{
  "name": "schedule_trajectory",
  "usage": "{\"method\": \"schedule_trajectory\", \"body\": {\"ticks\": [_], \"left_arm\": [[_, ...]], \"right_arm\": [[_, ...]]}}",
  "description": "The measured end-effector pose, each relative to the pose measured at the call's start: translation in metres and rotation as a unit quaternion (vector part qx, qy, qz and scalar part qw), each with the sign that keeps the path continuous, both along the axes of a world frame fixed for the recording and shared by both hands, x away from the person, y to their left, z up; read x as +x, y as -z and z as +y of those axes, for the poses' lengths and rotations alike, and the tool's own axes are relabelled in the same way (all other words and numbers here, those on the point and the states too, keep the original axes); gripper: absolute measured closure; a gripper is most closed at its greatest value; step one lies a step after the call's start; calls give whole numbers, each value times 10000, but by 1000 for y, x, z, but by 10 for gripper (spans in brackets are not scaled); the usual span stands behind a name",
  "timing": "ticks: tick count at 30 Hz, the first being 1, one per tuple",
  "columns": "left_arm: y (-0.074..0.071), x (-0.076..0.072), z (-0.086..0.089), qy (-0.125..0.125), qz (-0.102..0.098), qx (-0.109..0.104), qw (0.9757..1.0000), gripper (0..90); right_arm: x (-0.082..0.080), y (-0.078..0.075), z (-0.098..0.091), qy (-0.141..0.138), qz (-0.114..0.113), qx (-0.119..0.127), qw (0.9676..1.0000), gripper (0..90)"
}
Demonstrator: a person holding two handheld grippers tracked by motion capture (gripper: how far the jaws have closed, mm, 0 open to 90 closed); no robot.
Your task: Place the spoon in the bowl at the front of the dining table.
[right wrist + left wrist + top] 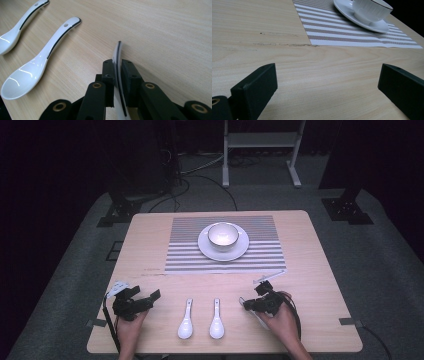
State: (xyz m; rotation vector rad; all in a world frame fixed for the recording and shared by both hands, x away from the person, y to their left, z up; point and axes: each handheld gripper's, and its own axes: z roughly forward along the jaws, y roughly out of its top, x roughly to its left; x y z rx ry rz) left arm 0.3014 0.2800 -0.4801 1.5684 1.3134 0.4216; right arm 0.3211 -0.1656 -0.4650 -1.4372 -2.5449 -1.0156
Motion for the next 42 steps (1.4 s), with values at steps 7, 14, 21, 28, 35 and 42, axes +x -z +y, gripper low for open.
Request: {"method": "schedule_trajectory", "body": {"ticks": [7, 14, 21, 28, 35, 42], "left_arm": [[0, 0, 0, 3, 6, 6, 10000, 10], [0, 0, 0, 0, 4, 28, 10000, 10], [0, 0, 0, -17, 10, 40, 10000, 10], [0, 1, 0, -17, 11, 33, 10000, 10], [0, 1, 0, -18, 16, 40, 10000, 10], [0, 1, 0, -19, 16, 32, 10000, 10]], "right_arm": [[2, -1, -5, -38, 160, 52, 9999, 808], [2, -3, -16, -67, 289, 535, 9981, 813], [2, -10, -30, -6, 244, 976, 9949, 829], [2, -9, -47, 115, 318, 1512, 9879, 847], [3, -2, -58, 139, 470, 2033, 9779, 854], [4, -6, -64, 171, 381, 2340, 9713, 857]]}}
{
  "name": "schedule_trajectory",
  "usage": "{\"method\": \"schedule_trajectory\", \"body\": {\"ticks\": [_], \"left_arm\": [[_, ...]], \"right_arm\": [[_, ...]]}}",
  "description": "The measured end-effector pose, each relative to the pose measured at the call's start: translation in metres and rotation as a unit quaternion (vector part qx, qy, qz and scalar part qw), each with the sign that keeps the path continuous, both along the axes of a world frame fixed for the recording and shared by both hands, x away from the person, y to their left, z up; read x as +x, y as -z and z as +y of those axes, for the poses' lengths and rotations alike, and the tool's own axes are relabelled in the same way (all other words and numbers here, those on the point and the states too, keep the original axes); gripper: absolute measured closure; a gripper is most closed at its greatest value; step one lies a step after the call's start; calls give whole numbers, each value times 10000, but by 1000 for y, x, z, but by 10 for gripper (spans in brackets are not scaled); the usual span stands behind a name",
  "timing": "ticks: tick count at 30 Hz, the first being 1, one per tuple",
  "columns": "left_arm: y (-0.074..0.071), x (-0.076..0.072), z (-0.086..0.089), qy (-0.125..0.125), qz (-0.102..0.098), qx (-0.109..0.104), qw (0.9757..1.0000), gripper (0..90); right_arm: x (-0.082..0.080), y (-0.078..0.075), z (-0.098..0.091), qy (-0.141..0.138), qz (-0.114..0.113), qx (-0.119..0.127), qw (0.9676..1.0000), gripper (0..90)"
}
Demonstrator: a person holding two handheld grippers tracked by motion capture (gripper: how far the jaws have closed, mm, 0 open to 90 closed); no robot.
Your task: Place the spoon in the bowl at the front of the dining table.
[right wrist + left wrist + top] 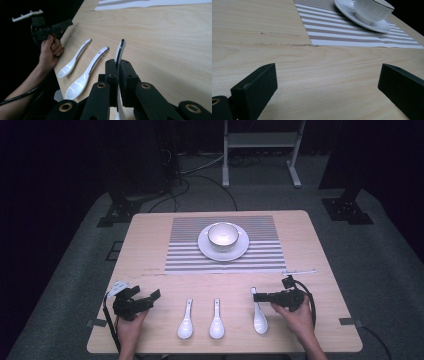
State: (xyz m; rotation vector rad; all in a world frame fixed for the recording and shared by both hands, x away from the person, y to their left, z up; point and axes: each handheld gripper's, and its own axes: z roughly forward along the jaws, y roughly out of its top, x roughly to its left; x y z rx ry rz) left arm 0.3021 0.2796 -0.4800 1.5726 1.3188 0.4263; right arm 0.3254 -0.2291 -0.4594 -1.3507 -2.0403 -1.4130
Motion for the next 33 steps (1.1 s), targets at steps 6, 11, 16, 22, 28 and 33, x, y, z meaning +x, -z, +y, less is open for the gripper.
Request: {"method": "schedule_trajectory", "body": {"ticks": [6, 11, 16, 22, 28, 33], "left_arm": [[0, 0, 0, 0, 0, 3, 10000, 10], [0, 0, 0, 1, 4, 15, 10000, 10], [0, 0, 0, 6, 4, 7, 10000, 10], [0, 0, 0, 7, -3, -2, 10000, 10], [0, 0, 0, 11, -12, -15, 10000, 10], [0, 0, 0, 20, -10, -21, 10000, 10]], "right_arm": [[2, -4, -4, 84, -72, 223, 9997, 858], [3, -7, -5, 132, -103, 334, 9993, 858], [7, -9, -6, 187, -111, 401, 9990, 858], [16, -12, -7, 271, -77, 467, 9985, 858], [25, -17, -4, 294, -114, 449, 9985, 858], [33, -19, -1, 305, -61, 510, 9982, 858]]}}
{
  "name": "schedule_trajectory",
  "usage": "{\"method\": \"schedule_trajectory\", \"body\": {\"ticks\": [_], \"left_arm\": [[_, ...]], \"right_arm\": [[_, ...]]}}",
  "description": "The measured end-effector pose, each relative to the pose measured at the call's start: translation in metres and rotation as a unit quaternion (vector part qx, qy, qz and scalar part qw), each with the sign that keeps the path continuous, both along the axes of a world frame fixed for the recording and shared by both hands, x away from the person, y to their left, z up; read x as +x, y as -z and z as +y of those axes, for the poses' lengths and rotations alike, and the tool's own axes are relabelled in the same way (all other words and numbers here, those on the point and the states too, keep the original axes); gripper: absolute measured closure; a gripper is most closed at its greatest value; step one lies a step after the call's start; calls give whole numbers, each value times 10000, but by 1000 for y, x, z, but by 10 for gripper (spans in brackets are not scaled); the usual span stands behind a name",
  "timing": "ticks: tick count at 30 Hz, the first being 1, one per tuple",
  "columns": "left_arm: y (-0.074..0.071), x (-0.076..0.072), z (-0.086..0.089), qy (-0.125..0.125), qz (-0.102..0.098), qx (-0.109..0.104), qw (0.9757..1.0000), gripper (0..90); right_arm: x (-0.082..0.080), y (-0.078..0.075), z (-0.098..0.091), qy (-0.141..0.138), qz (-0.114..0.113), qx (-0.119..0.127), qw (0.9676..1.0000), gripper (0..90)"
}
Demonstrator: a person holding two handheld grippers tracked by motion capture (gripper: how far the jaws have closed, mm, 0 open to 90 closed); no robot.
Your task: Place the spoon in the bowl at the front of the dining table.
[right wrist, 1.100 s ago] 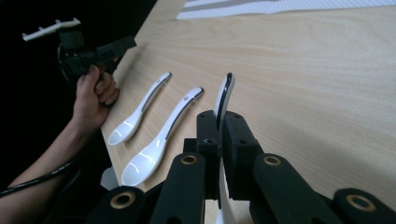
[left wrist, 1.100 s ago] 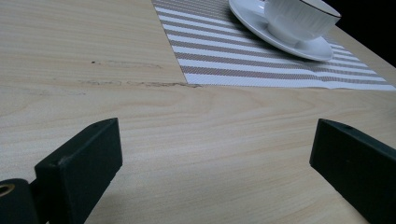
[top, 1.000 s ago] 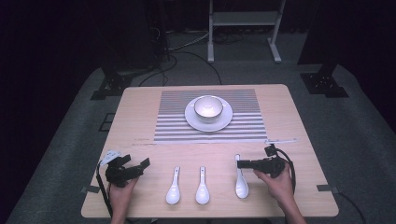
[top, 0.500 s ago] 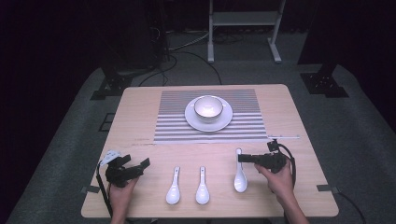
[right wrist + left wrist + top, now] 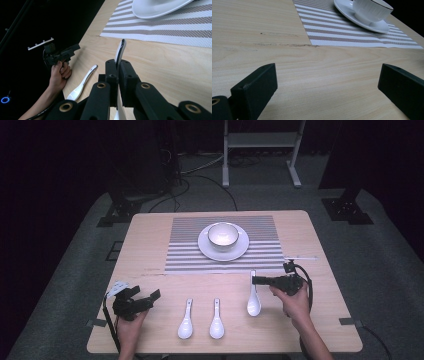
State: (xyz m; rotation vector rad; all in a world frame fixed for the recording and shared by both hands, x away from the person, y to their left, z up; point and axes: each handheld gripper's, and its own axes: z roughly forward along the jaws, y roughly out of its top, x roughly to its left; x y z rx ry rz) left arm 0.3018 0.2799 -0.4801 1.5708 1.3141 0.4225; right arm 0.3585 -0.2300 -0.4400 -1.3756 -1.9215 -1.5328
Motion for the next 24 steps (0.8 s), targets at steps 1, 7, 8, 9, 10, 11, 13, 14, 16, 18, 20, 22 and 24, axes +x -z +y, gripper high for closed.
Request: {"method": "schedule_trajectory", "body": {"ticks": [1, 7, 8, 9, 10, 11, 13, 14, 16, 18, 20, 22, 24], "left_arm": [[0, 0, 0, 0, 1, 2, 10000, 10], [0, 0, 0, 1, 0, -3, 10000, 10], [0, 0, 0, 2, 1, -2, 10000, 10], [0, 0, 0, 5, -2, 1, 10000, 10], [0, 0, 0, 2, 1, -4, 10000, 10], [0, 0, 0, 9, 2, -1, 10000, 10], [0, 0, 0, 7, 1, -6, 10000, 10], [0, 0, 0, 10, 0, -8, 10000, 10], [0, 0, 0, 0, -14, -32, 10000, 10], [0, 0, 0, 1, -14, -36, 10000, 10], [0, 0, 0, 6, -10, -25, 10000, 10], [0, 0, 0, 4, -11, -24, 10000, 10], [0, 0, 0, -2, -12, -41, 10000, 10]], "right_arm": [[1, -1, 1, -3, 6, -1, 10000, 858], [10, -6, 6, 34, -23, -42, 10000, 858], [11, -7, 6, 39, -4, -50, 10000, 858], [13, -8, 7, 54, -9, -52, 10000, 858], [15, -8, 8, 53, -23, -63, 10000, 858], [16, -9, 9, 53, -21, -55, 10000, 858], [20, -11, 10, 75, -25, -77, 9999, 858], [22, -12, 10, 89, -9, -83, 9999, 858], [26, -12, 11, 128, -14, -32, 9999, 858], [29, -12, 11, 169, -9, -17, 9999, 858], [36, -10, 12, 224, 58, -8, 9997, 858], [41, -10, 13, 257, 75, -18, 9996, 858], [44, -11, 15, 290, 82, -27, 9995, 858]]}}
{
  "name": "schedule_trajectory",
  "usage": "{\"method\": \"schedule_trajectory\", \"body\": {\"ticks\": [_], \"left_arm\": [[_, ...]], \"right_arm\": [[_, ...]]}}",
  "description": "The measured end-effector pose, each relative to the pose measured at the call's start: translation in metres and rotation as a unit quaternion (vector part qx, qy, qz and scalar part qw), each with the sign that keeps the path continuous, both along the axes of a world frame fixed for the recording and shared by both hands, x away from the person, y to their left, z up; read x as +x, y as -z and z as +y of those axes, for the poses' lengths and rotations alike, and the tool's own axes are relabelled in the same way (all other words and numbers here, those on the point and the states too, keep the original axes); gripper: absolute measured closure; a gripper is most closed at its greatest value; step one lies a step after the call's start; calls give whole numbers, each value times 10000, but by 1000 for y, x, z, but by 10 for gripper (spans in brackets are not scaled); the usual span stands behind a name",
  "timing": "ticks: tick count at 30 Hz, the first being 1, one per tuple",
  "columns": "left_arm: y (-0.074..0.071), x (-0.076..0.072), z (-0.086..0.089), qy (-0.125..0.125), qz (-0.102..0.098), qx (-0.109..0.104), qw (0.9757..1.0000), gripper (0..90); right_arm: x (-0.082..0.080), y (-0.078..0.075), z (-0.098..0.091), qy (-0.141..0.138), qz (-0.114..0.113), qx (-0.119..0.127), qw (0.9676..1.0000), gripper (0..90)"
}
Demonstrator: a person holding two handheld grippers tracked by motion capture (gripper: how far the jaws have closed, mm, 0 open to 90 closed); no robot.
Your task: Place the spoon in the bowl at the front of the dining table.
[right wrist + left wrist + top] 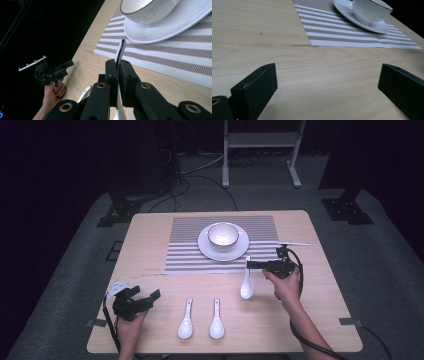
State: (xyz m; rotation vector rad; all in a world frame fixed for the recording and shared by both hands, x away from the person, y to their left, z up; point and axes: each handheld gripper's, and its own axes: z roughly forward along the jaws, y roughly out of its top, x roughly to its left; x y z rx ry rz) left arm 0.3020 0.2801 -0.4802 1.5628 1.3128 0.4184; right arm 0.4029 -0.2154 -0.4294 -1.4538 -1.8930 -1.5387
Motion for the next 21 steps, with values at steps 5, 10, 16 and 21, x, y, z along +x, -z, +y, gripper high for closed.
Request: {"method": "schedule_trajectory", "body": {"ticks": [5, 10, 16, 21], "left_arm": [[0, 0, 0, 14, 0, -6, 10000, 10], [0, 0, 0, 14, 6, -24, 10000, 10], [0, 0, 1, 18, 6, -26, 10000, 10], [0, 0, 1, 27, -1, -25, 10000, 10]], "right_arm": [[9, -3, 7, 22, 2, -80, 10000, 858], [15, -6, 10, 36, 18, -85, 10000, 858], [29, -12, 14, 123, 21, -52, 9999, 858], [46, -19, 19, 256, 14, 16, 9997, 859]]}}
